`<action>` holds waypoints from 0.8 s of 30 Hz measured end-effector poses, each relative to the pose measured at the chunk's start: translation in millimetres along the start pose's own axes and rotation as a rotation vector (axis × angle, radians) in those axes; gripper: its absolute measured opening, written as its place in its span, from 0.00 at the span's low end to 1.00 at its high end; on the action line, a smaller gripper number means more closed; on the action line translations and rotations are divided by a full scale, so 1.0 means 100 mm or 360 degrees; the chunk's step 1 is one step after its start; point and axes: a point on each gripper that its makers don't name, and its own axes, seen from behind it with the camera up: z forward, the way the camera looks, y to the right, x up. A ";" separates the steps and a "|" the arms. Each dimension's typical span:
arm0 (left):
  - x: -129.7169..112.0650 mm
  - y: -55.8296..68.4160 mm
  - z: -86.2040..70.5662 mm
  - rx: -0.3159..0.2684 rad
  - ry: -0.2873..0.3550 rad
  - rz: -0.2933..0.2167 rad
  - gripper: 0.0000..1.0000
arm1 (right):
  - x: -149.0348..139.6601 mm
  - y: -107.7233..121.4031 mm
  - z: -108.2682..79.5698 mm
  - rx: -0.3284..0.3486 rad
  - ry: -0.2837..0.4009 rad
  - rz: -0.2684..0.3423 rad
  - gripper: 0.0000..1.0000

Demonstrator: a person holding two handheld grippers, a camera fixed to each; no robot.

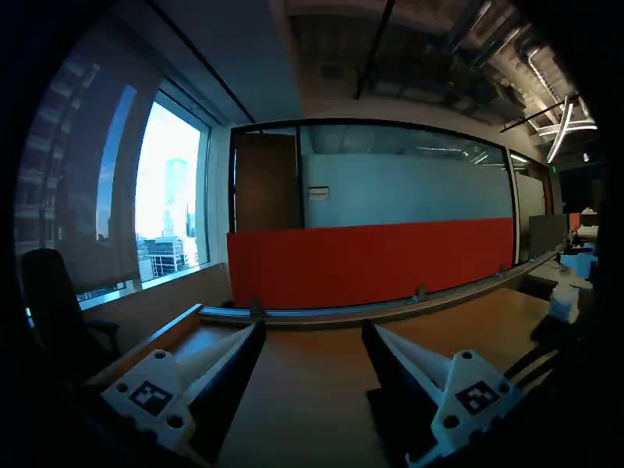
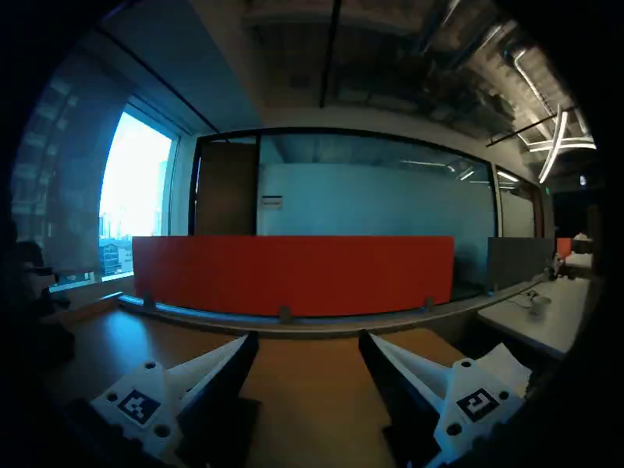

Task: Fold towel

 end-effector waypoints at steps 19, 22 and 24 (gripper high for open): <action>0.38 0.09 -0.04 -0.0033 -0.0055 -0.0008 0.91 | 0.59 -0.04 -0.03 0.0009 -0.0010 -0.0060 0.99; 0.37 0.11 -0.04 -0.0053 -0.0076 -0.0003 0.91 | 0.58 -0.05 -0.03 0.0022 -0.0025 -0.0074 0.99; 0.35 0.14 -0.04 -0.0072 -0.0093 0.0006 0.91 | 0.56 -0.07 -0.03 0.0041 -0.0042 -0.0085 0.99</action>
